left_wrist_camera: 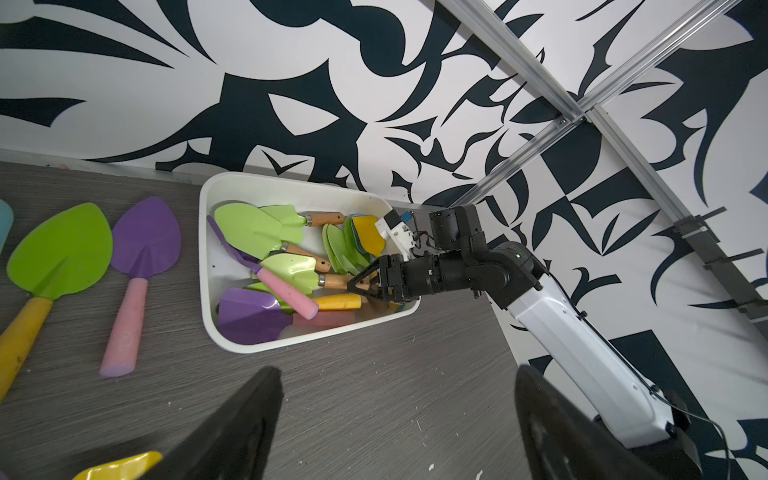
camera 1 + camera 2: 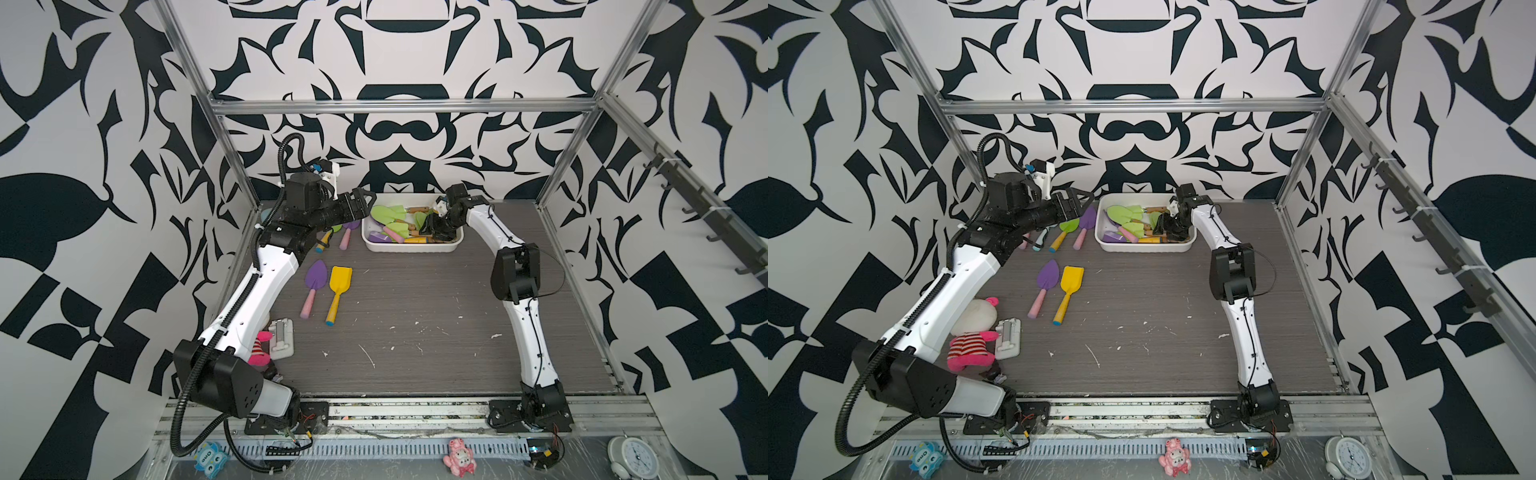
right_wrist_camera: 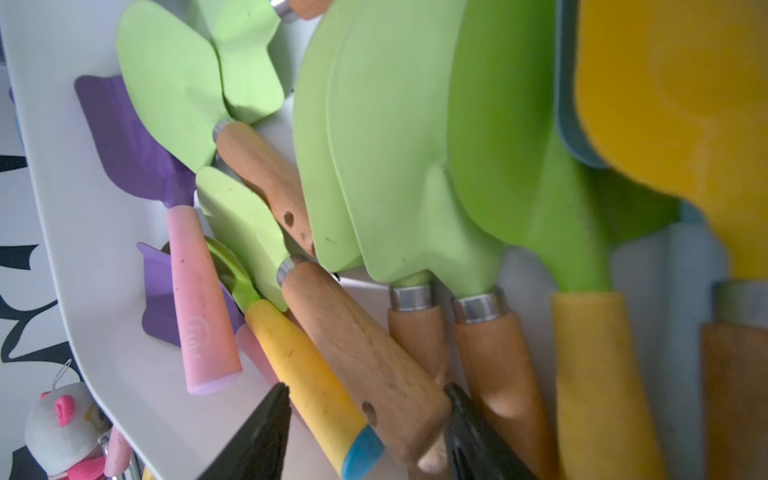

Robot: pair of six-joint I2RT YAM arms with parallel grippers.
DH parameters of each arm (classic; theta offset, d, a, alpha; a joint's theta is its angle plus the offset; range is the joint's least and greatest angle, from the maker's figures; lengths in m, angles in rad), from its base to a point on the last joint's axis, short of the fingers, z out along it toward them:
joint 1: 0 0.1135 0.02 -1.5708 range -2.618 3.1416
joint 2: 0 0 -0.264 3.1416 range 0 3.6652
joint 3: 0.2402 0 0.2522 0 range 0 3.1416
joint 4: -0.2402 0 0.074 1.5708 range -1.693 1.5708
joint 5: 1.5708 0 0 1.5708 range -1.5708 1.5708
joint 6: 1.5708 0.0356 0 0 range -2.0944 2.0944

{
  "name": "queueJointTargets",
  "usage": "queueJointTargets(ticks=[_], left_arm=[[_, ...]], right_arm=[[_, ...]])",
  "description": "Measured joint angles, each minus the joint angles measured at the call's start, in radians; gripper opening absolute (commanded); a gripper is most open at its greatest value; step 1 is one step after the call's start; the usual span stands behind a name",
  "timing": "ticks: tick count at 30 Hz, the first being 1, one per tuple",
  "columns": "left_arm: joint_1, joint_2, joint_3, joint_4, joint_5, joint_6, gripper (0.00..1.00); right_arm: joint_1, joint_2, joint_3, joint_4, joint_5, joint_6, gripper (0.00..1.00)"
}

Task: Take the shovel out of the storage box
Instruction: Pick up the shovel from the storage box.

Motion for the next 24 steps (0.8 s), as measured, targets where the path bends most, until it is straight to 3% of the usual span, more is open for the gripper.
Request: queueJointTargets(ticks=[5,24], left_arm=[[0.000,0.000,0.000,-0.002,0.000,0.000,0.90],[-0.001,0.034,-0.037,0.008,0.027,-0.018,0.89]], right_arm=[[-0.002,0.005,0.000,0.030,-0.033,0.029,0.41],[0.014,0.023,0.014,0.105,-0.114,0.082,0.43]])
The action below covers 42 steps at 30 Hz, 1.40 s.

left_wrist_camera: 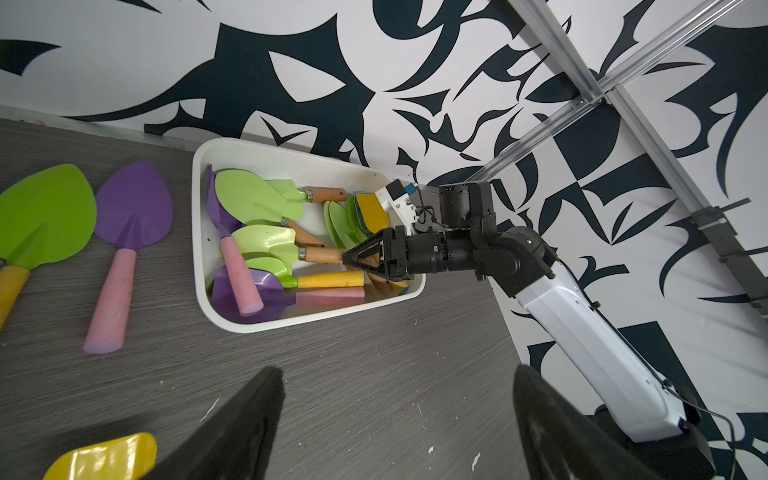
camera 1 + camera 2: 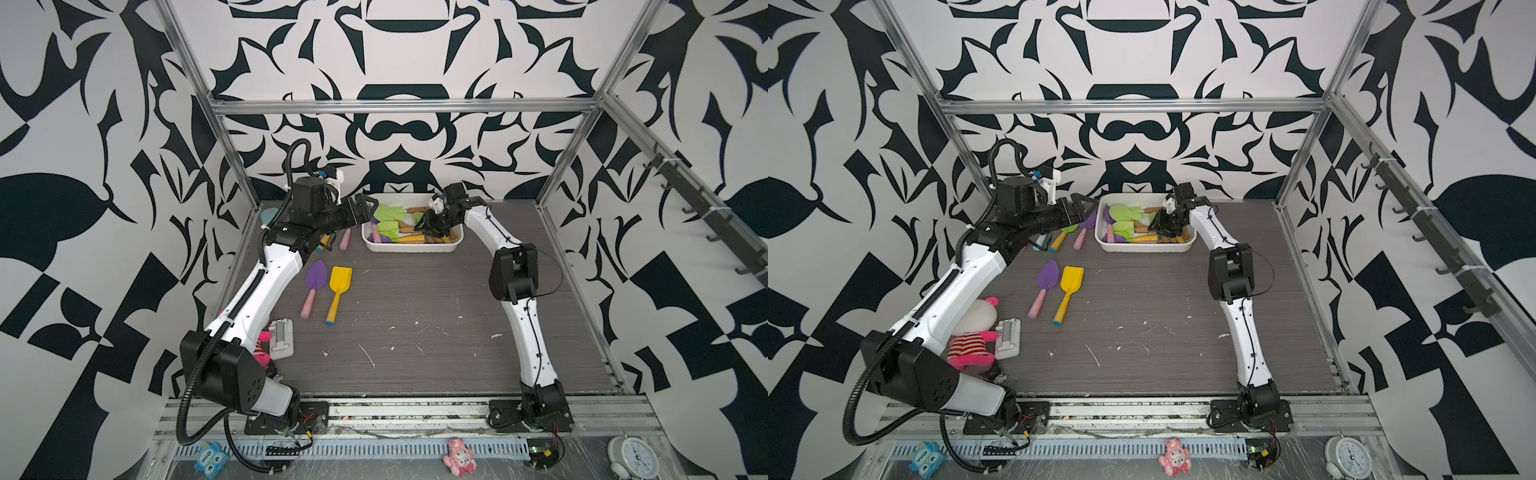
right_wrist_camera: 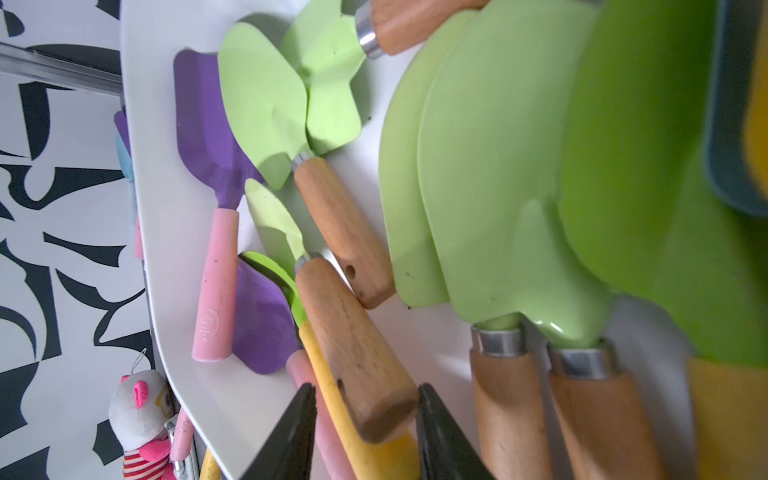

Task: Take the shovel out of the storage box
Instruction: Pick up the shovel from the storage box.

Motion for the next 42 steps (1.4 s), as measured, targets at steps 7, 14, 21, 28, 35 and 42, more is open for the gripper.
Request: queueJointTargets(ticks=[7,14,21,28,35,42], left_arm=[[-0.005,0.008,-0.007,0.008,0.014,-0.005,0.89],[-0.014,0.020,-0.015,0.028,0.019,-0.015,0.88],[-0.022,0.035,-0.033,0.044,0.026,-0.028,0.88],[-0.023,0.043,-0.041,0.052,0.033,-0.032,0.87],[-0.025,0.063,-0.044,0.079,0.034,-0.070,0.87],[-0.027,0.096,-0.044,0.111,0.032,-0.148,0.87]], right_arm=[[0.013,0.069,0.046,0.031,-0.020,0.037,0.41],[0.014,0.087,0.046,0.084,-0.036,0.085,0.41],[0.019,0.087,0.046,0.142,-0.081,0.120,0.36],[0.037,0.087,0.058,0.214,-0.153,0.148,0.19],[0.043,0.019,-0.051,0.261,-0.148,0.149,0.07],[0.045,-0.156,-0.265,0.294,-0.056,0.148,0.01]])
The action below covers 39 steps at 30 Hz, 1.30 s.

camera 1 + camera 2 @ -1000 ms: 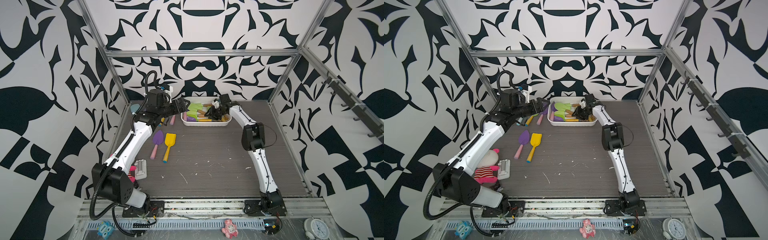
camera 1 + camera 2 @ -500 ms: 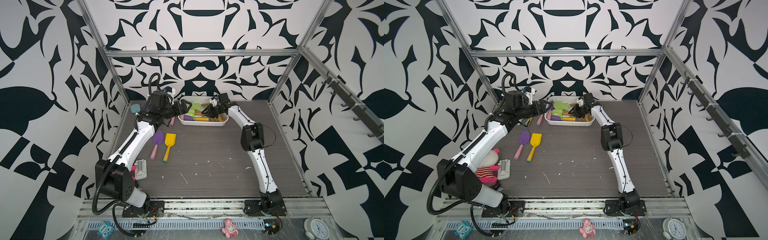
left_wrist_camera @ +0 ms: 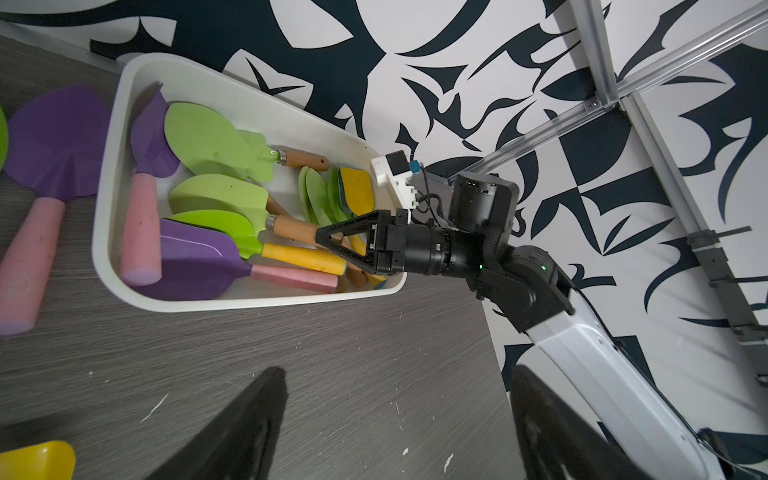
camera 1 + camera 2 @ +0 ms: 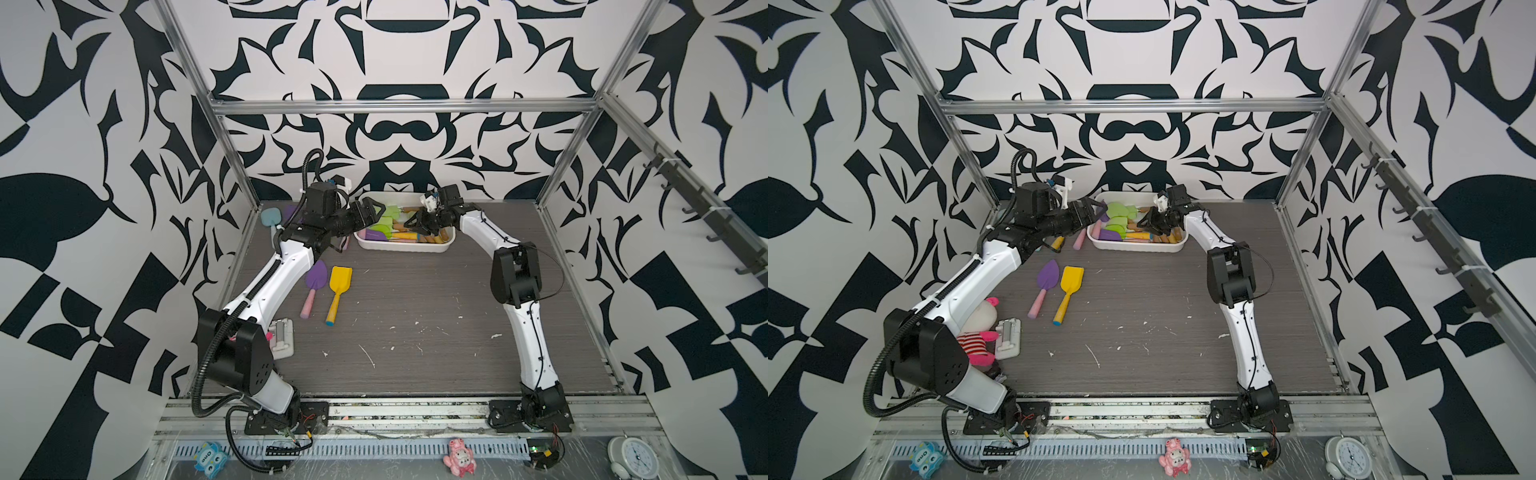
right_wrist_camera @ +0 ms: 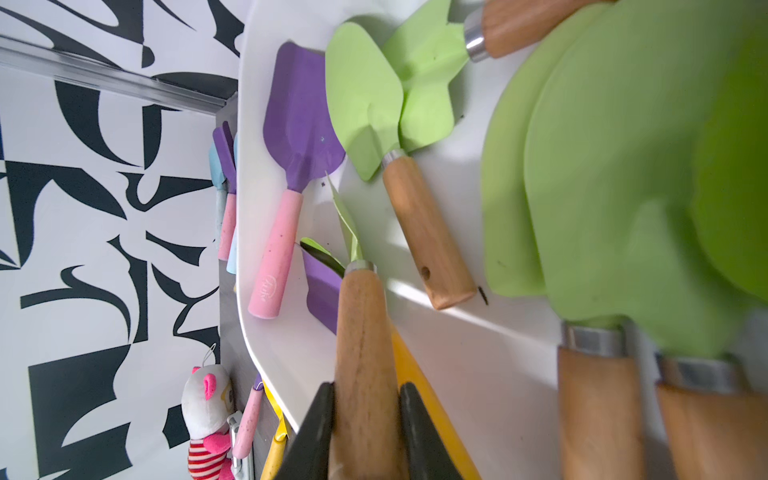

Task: Take the shovel out of the storage box
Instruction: Pick up the shovel from the storage box.

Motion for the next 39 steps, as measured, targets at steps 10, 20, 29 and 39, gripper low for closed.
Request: queueJointTargets(ticks=[10,20,29,39], left_arm=[[-0.022,0.108,0.048,0.044,-0.021,-0.127,0.86],[-0.071,0.248,0.173,0.090,-0.049,-0.246,0.86],[-0.111,0.330,0.221,0.146,-0.087,-0.369,0.86],[-0.139,0.418,0.221,0.286,-0.153,-0.557,0.86]], right_arm=[[-0.026,-0.192,-0.180,0.008,0.151,0.002,0.00],[-0.076,-0.379,-0.336,0.058,0.261,0.050,0.00],[-0.082,-0.516,-0.490,0.190,0.291,0.185,0.00],[-0.082,-0.639,-0.674,0.462,0.292,0.435,0.00]])
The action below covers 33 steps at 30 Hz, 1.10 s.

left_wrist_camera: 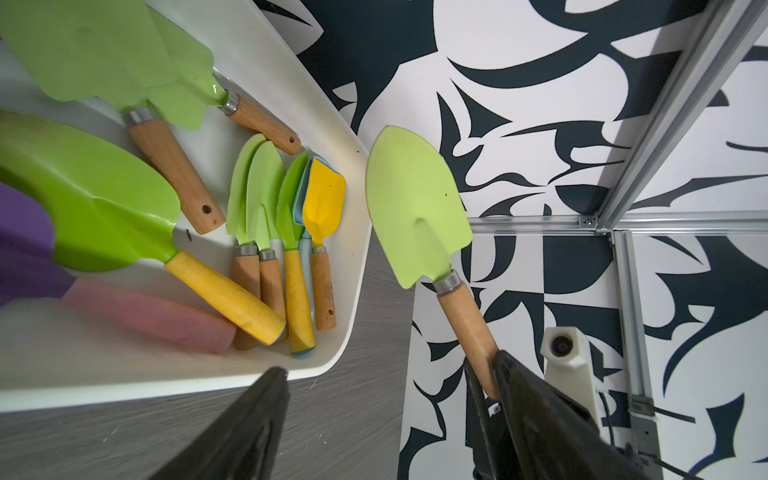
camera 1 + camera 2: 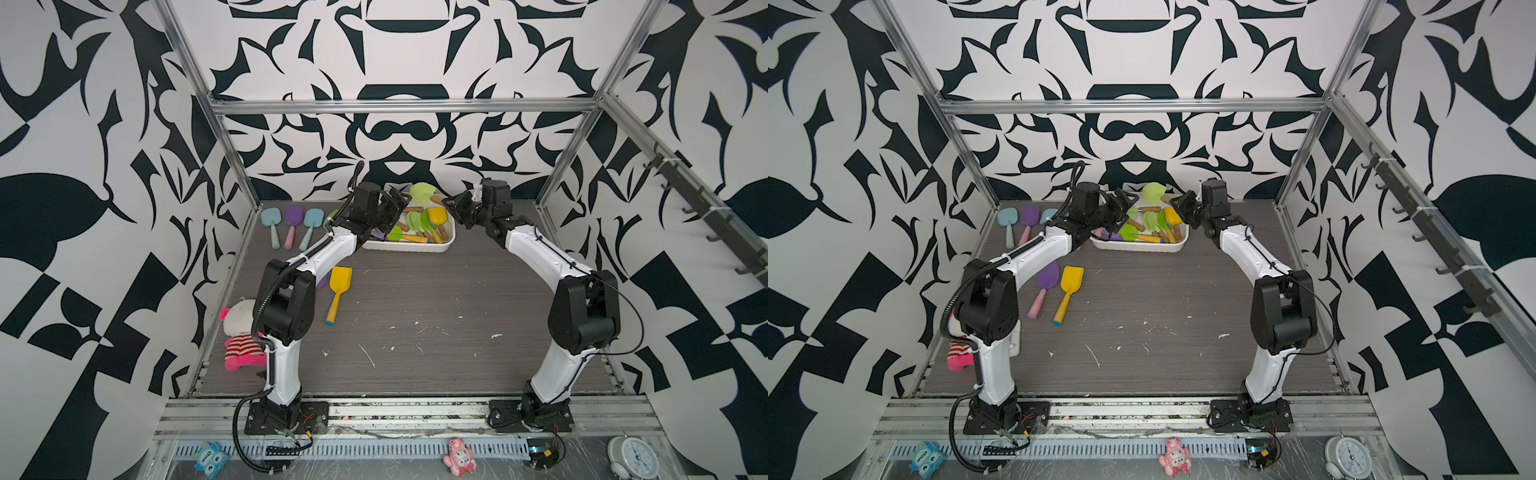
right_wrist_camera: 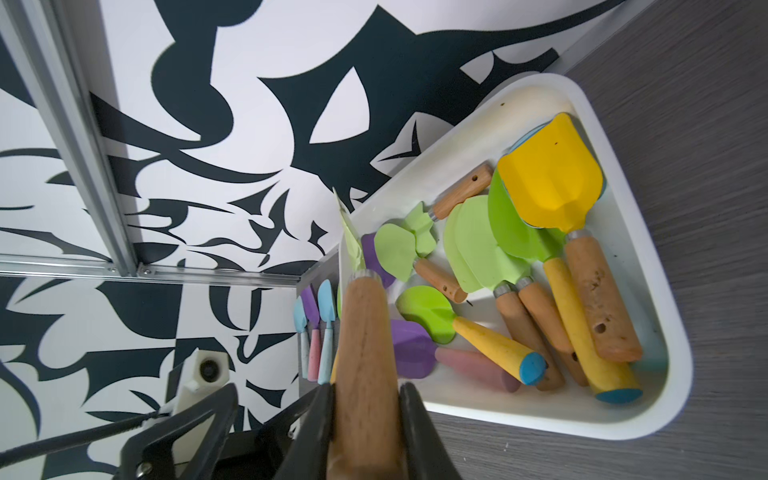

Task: Take the shovel out of the storage box
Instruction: Pick up the shovel from the storage box, then place the shovel at the center of the board.

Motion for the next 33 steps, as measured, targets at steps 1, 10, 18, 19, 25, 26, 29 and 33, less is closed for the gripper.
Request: queueJointTargets(ticks=[1,10,18,19,25,26,29,33], left_arm=[[-0.001,0.005,0.000,0.020,-0.006,-0.013,0.86],[-0.005,0.101,0.026,0.198,-0.024,-0.121,0.79],[-0.011,0.169,0.066,0.246,-0.020,-0.146,0.79],[-0.011,0.171,0.069,0.250,-0.019,-0.146,0.78],[-0.011,0.176,0.080,0.286,-0.019,-0.159,0.64],[-0.011,0.178,0.080,0.291,-0.017,-0.159,0.60],[-0.011,0.183,0.081,0.300,-0.015,-0.163,0.47],[-0.011,0.187,0.082,0.307,-0.013,-0.167,0.24]], right_arm=[[0.000,-0.008,-0.015,0.020,0.000,0.018,0.00],[0.014,-0.069,-0.105,0.124,0.003,0.132,0.00],[0.032,-0.083,-0.132,0.182,0.000,0.188,0.00],[0.035,-0.085,-0.137,0.185,0.000,0.192,0.00],[0.055,-0.109,-0.169,0.203,0.000,0.216,0.00],[0.058,-0.114,-0.176,0.208,0.000,0.218,0.00],[0.063,-0.126,-0.191,0.217,0.000,0.225,0.00],[0.067,-0.128,-0.204,0.229,0.003,0.236,0.00]])
